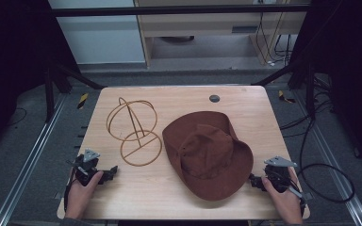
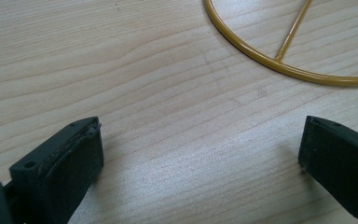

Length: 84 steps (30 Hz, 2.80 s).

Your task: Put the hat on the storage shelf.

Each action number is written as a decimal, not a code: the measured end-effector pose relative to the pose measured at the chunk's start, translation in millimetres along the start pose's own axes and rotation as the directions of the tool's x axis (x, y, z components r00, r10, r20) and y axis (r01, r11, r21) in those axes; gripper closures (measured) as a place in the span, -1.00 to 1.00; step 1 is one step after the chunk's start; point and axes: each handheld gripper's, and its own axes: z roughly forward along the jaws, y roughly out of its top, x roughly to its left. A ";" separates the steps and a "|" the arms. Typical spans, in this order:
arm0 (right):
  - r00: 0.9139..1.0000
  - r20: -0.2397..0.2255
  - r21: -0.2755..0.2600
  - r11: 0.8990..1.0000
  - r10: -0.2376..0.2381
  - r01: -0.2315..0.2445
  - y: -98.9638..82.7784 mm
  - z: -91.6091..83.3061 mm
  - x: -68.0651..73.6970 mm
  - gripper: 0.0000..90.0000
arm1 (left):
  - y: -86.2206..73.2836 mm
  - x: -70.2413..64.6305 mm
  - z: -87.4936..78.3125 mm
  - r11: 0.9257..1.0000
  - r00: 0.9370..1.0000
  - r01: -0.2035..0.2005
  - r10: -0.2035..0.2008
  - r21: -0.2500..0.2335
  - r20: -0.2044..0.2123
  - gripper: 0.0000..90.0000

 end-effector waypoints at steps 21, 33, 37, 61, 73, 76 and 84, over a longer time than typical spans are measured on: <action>1.000 -0.011 0.017 1.000 -0.011 0.011 0.9 -3.0 0.1 -0.72 | -0.2 -1.7 -0.5 1.000 1.000 0.009 -0.009 0.003 -0.009 -1.00; 0.996 0.011 0.070 0.994 -0.087 0.086 32.0 -43.9 7.3 -0.71 | -1.4 -2.6 -1.7 1.000 1.000 0.008 -0.008 0.003 -0.009 -1.00; 0.996 0.010 0.071 0.993 -0.091 0.090 41.7 -56.5 8.1 -0.71 | -1.4 -2.7 -1.8 1.000 1.000 0.008 -0.008 0.004 -0.010 -1.00; 0.974 -0.075 0.103 0.970 -0.212 0.219 143.0 -91.7 37.3 -0.58 | -1.6 -3.6 -1.9 1.000 1.000 0.013 -0.013 0.004 -0.015 -1.00; 0.941 -0.173 0.150 0.936 -0.292 0.318 175.7 -65.3 70.0 -0.63 | -1.7 -4.3 -2.1 1.000 1.000 0.016 -0.016 0.005 -0.017 -1.00; 0.936 -0.195 0.177 0.928 -0.294 0.329 183.4 -55.1 77.7 -0.65 | -1.8 -4.5 -2.2 1.000 1.000 0.016 -0.016 0.004 -0.017 -1.00; 0.927 -0.232 0.205 0.917 -0.295 0.343 195.1 -43.1 87.3 -0.67 | -1.9 -5.0 -2.1 1.000 1.000 0.019 -0.019 0.003 -0.019 -1.00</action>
